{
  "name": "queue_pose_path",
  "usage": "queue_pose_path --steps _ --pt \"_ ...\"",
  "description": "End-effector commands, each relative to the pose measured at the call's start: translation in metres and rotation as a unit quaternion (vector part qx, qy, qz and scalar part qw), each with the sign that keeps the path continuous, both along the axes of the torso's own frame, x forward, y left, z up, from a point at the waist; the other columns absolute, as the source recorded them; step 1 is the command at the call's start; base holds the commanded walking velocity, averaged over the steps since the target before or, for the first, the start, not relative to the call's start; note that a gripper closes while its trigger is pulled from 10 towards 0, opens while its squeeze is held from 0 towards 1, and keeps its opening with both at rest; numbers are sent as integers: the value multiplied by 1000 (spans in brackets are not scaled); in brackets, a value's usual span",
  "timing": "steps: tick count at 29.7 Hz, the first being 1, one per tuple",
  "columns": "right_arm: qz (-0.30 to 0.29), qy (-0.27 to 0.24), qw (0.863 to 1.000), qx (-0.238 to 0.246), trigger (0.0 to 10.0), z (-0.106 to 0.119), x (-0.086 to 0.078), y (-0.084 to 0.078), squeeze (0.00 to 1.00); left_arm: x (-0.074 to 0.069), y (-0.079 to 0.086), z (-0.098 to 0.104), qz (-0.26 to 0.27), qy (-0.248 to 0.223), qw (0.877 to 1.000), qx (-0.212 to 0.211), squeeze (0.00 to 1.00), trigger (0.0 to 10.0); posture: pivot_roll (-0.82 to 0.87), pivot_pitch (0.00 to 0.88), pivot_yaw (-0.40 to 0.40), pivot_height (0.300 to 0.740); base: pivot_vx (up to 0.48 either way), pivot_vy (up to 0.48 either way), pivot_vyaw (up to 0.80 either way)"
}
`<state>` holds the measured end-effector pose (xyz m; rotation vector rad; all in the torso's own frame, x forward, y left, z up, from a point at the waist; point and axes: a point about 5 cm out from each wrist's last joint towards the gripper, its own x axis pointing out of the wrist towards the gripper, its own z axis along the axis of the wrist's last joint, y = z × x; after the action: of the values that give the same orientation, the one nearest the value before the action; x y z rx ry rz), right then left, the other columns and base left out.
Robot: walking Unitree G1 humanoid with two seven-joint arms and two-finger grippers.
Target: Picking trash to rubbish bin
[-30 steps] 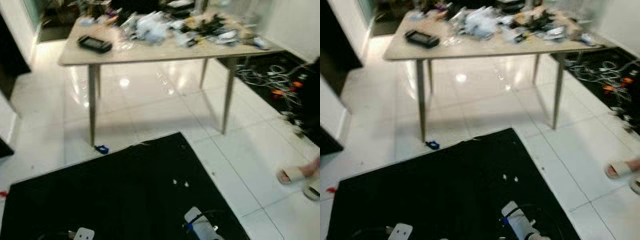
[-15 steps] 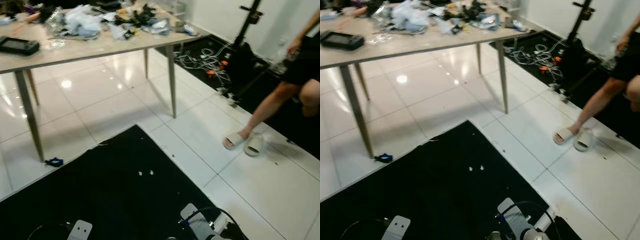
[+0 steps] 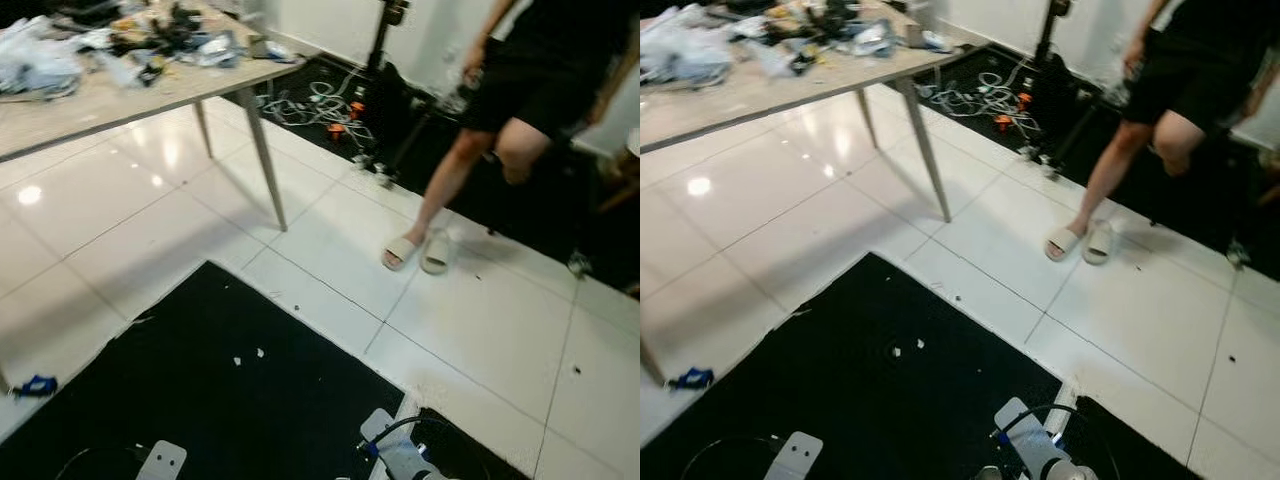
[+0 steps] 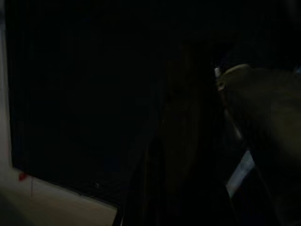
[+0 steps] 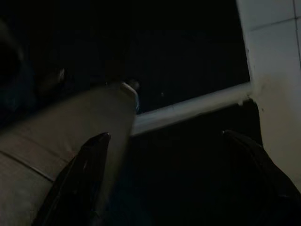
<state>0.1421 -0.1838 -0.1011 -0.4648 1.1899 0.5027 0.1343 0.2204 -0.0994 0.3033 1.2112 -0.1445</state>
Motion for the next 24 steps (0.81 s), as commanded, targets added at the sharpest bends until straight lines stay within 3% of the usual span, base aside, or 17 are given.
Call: queue_pose_path --steps 1,9,24 --pt "7 51 999 -9 10000 -9 -28 -4 0 -12 -3 -5 -8 22 1000 -3 0 10000 45 60 -31 740 0 0 -756" --pt "15 57 998 -11 10000 -9 -32 -7 0 -12 -3 -5 -21 24 999 4 0 10000 49 40 -29 740 0 0 -752" --pt "37 62 997 -7 10000 -11 -33 7 0 -14 -3 -5 -36 27 999 15 0 10000 58 0 -21 740 0 0 -750"
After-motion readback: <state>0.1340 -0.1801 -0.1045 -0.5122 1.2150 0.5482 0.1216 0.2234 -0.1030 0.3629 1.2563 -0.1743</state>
